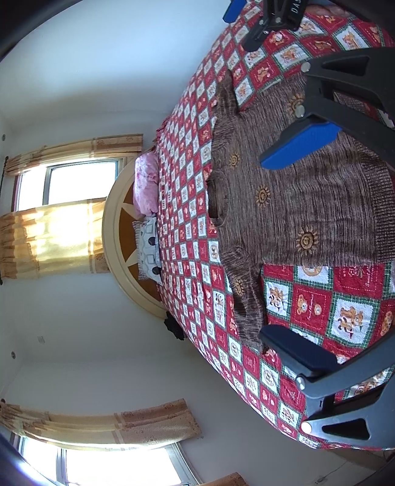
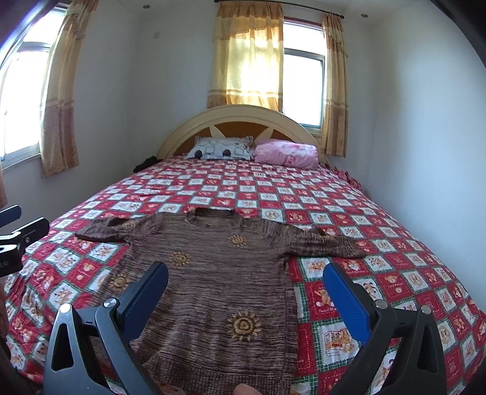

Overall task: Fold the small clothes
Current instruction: 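Lower both tools toward the brown sweater on the bed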

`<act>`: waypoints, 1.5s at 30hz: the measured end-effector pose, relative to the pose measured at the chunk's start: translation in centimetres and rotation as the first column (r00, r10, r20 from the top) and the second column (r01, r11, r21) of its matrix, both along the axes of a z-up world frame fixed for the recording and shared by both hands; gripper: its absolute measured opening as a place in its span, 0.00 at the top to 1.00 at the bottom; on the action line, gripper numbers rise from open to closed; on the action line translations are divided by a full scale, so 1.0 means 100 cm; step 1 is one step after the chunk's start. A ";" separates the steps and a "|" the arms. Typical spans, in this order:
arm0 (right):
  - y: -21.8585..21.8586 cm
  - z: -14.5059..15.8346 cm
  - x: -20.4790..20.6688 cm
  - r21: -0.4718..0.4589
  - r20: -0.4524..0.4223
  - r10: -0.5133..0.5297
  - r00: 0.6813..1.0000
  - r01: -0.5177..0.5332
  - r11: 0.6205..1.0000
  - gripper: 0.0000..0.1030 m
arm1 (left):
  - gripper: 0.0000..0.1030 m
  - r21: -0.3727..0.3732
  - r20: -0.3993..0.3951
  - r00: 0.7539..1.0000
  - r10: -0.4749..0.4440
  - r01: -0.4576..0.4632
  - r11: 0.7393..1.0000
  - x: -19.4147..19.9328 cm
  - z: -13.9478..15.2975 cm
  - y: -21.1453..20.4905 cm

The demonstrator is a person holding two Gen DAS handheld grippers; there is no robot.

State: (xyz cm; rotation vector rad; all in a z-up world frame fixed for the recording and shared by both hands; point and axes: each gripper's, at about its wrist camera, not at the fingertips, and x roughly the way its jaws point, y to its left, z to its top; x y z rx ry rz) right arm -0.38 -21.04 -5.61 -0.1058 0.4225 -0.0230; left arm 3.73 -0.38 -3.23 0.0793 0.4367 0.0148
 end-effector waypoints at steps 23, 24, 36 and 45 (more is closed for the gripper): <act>-0.085 -0.046 0.127 -0.097 -0.162 -0.155 0.974 0.141 0.985 0.01 | 0.00 0.082 -0.152 0.986 -0.071 0.084 0.993 0.142 -0.047 -0.050; -0.086 -0.048 0.130 -0.099 -0.166 -0.158 0.973 0.142 0.985 0.01 | 0.00 0.086 -0.157 0.985 -0.069 0.083 0.993 0.148 -0.048 -0.051; -0.121 -0.085 0.192 -0.124 -0.271 -0.201 0.941 0.173 0.977 0.01 | 0.00 0.107 -0.250 0.967 -0.053 0.082 0.991 0.220 -0.083 -0.066; -0.153 -0.112 0.243 -0.135 -0.348 -0.223 0.910 0.187 0.973 0.01 | 0.00 0.132 -0.303 0.953 -0.027 0.070 0.989 0.271 -0.119 -0.074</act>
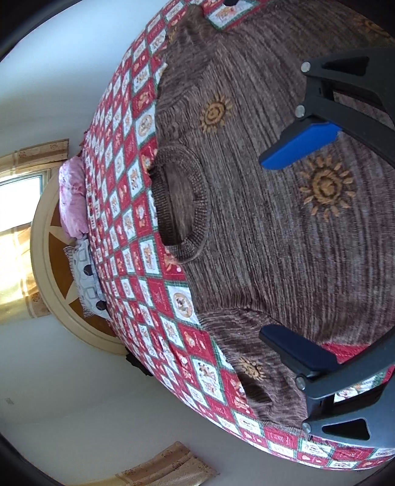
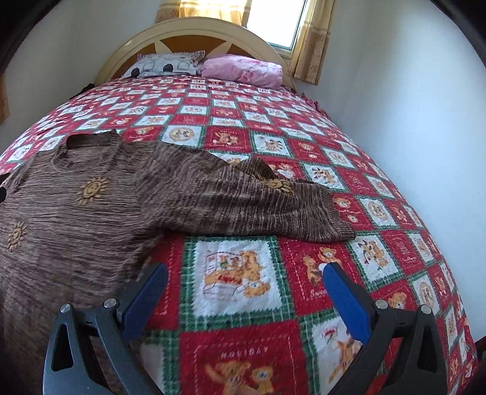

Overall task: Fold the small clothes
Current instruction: 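Lower both tools toward the brown sweater on the bed, then grasp the sweater sleeve cuff with the right tool and lift it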

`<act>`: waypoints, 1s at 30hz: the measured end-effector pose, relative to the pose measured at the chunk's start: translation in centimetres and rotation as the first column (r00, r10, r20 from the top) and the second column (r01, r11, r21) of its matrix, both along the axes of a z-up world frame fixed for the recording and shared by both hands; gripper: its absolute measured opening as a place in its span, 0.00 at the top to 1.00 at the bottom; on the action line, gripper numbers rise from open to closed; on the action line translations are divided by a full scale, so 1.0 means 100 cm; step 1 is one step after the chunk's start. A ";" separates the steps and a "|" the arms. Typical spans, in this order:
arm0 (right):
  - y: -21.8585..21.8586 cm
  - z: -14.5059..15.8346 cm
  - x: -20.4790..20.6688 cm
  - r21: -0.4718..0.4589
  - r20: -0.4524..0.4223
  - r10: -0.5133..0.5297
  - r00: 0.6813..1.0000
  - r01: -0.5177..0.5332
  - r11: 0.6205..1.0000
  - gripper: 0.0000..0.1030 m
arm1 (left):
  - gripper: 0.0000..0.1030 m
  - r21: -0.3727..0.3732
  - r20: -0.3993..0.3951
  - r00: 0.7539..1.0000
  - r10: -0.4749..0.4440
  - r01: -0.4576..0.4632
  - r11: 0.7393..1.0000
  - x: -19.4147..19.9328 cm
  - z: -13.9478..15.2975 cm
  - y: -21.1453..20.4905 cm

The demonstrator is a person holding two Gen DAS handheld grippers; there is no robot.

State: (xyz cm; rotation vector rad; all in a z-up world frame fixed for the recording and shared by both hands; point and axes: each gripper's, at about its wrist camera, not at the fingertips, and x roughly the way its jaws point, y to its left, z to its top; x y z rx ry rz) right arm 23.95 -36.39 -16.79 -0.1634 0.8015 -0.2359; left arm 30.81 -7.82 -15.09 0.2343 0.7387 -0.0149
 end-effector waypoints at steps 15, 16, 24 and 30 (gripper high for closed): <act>-0.131 -0.017 0.052 0.458 -0.093 -0.235 0.968 0.251 0.853 0.34 | 0.00 -0.093 -0.109 0.988 0.110 -0.120 0.988 0.039 -0.042 0.034; -0.135 -0.017 0.052 0.471 -0.085 -0.249 0.965 0.259 0.843 0.34 | 0.00 -0.101 -0.118 0.986 0.115 -0.127 0.987 0.041 -0.044 0.037; -0.166 -0.020 0.057 0.544 -0.082 -0.363 0.928 0.346 0.764 0.52 | 0.00 -0.119 -0.168 0.979 0.115 -0.136 0.984 0.046 -0.053 0.038; -0.162 -0.020 0.068 0.496 -0.068 -0.352 0.933 0.338 0.800 0.87 | 0.00 -0.160 -0.191 0.976 0.105 -0.136 0.978 0.049 -0.056 0.042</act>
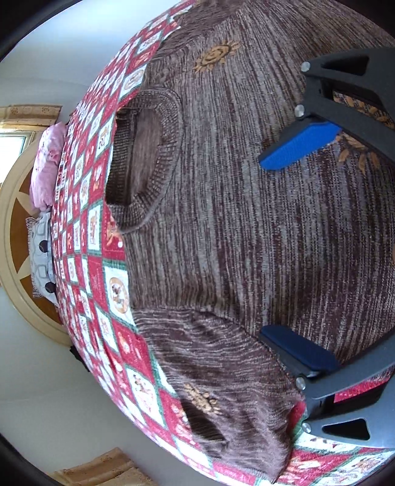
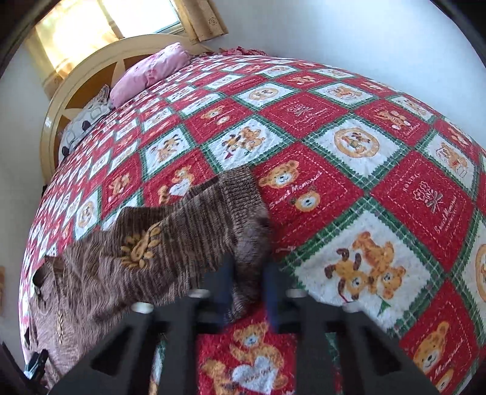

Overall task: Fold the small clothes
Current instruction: 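Grasp the sweater sleeve cuff with the right tool and lift it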

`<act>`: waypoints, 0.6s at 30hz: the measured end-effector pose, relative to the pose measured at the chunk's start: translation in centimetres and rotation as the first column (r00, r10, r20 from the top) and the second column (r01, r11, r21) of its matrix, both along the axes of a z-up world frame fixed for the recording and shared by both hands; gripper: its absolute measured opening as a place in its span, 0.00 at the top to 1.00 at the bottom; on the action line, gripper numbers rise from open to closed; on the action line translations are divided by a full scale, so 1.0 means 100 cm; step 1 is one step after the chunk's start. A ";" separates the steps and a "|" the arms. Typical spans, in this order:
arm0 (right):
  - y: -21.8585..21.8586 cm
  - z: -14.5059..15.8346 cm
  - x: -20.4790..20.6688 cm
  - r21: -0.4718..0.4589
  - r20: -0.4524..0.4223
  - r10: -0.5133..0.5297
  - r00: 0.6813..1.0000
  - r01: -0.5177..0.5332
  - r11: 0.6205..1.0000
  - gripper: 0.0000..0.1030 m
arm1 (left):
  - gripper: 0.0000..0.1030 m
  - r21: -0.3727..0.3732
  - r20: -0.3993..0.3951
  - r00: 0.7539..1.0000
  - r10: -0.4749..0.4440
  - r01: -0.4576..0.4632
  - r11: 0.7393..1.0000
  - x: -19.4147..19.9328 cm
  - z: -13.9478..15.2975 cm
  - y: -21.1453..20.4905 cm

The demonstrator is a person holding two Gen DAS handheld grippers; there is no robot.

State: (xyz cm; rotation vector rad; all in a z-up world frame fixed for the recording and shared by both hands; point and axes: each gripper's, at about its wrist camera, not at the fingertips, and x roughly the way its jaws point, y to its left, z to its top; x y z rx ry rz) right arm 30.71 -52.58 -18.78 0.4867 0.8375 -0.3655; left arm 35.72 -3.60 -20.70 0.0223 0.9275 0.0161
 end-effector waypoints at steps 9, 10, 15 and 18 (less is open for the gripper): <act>0.071 0.064 0.007 -0.151 0.155 0.160 0.975 -0.136 0.979 0.89 | 0.00 -0.026 -0.007 1.000 0.000 0.000 1.000 0.001 -0.003 0.001; 0.088 0.073 0.009 -0.182 0.173 0.204 0.964 -0.173 0.968 0.89 | 0.00 -0.030 -0.007 1.000 0.000 0.000 1.000 0.001 -0.003 0.002; 0.187 0.092 0.023 -0.276 0.182 0.448 0.876 -0.392 0.878 0.89 | 0.00 -0.037 0.000 1.000 0.000 0.000 0.999 0.000 -0.004 0.003; 0.239 0.073 0.029 -0.257 0.142 0.576 0.805 -0.532 0.807 0.89 | 0.00 -0.038 0.001 1.000 0.000 0.000 0.999 0.000 -0.004 0.003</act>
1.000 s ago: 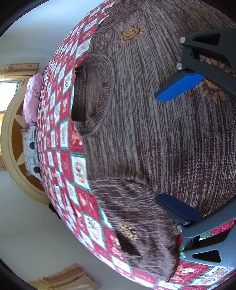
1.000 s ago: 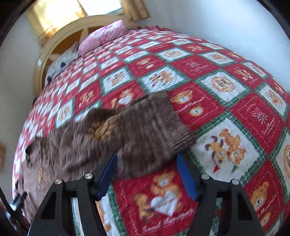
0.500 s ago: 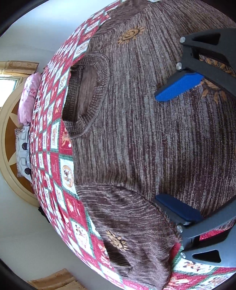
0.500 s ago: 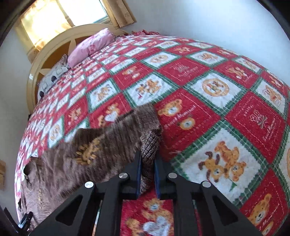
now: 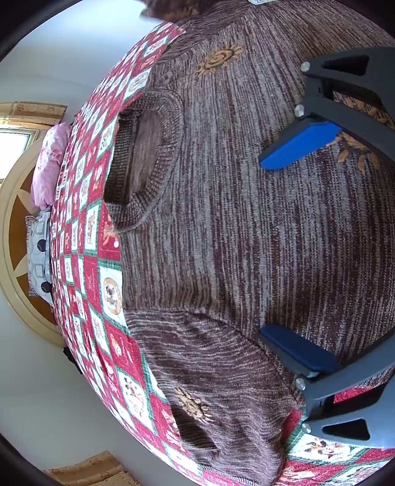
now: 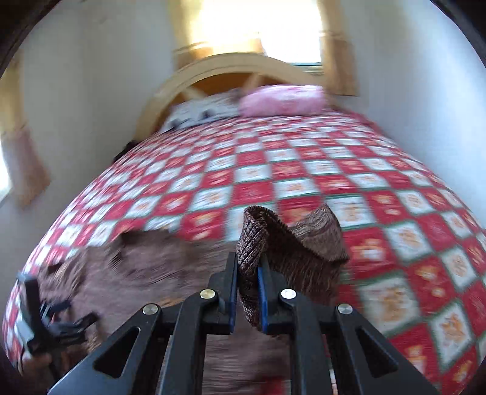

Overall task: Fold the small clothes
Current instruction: 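Grasp the sweater sleeve cuff with the right tool and lift it, then carry the held sleeve across the sweater body toward the other sleeve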

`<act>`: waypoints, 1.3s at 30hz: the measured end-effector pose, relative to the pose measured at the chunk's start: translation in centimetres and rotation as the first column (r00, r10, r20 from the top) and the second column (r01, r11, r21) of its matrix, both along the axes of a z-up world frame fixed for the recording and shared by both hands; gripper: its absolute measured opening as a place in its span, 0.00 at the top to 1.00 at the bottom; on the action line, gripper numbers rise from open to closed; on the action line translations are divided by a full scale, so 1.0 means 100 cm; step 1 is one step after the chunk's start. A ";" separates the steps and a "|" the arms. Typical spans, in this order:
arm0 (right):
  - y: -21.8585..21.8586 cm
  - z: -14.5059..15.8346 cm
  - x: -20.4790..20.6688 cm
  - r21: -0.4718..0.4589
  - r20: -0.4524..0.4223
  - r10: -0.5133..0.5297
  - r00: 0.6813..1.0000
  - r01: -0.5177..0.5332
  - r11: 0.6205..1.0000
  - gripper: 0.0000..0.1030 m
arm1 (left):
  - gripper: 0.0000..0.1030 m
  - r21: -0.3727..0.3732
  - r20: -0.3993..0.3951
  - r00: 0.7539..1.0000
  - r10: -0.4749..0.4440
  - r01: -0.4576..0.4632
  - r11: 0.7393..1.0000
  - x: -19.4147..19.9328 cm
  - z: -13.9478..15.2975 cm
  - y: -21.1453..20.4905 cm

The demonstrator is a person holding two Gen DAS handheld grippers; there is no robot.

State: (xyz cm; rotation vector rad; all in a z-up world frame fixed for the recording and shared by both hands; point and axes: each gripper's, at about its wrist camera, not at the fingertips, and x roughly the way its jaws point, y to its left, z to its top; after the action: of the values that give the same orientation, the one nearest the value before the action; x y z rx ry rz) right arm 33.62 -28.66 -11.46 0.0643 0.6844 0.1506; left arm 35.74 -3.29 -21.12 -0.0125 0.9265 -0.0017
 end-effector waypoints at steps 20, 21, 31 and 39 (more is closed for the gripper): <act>-0.105 -0.058 -0.107 0.261 0.029 -0.103 0.994 0.092 0.961 0.42 | 0.10 -0.169 -0.035 0.982 -0.185 0.177 0.970 0.012 0.041 -0.080; -0.109 -0.059 -0.110 0.286 0.038 -0.109 0.993 0.094 0.954 0.42 | 0.15 -0.159 -0.042 0.978 -0.204 0.195 0.968 0.015 0.039 -0.091; -0.140 -0.080 -0.107 0.429 0.003 -0.188 0.982 0.169 0.887 0.28 | 0.56 -0.183 -0.076 0.960 -0.271 0.254 0.950 0.031 0.018 -0.151; -0.138 -0.079 -0.106 0.416 0.012 -0.187 0.982 0.165 0.894 0.28 | 0.95 -0.234 0.059 0.947 -0.316 0.321 0.918 0.027 0.058 -0.130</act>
State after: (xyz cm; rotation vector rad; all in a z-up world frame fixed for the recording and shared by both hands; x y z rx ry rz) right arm 23.03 -42.48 -19.35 0.5283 0.5817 0.1197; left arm 38.47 -16.30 -15.32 -0.0864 0.8956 -0.4174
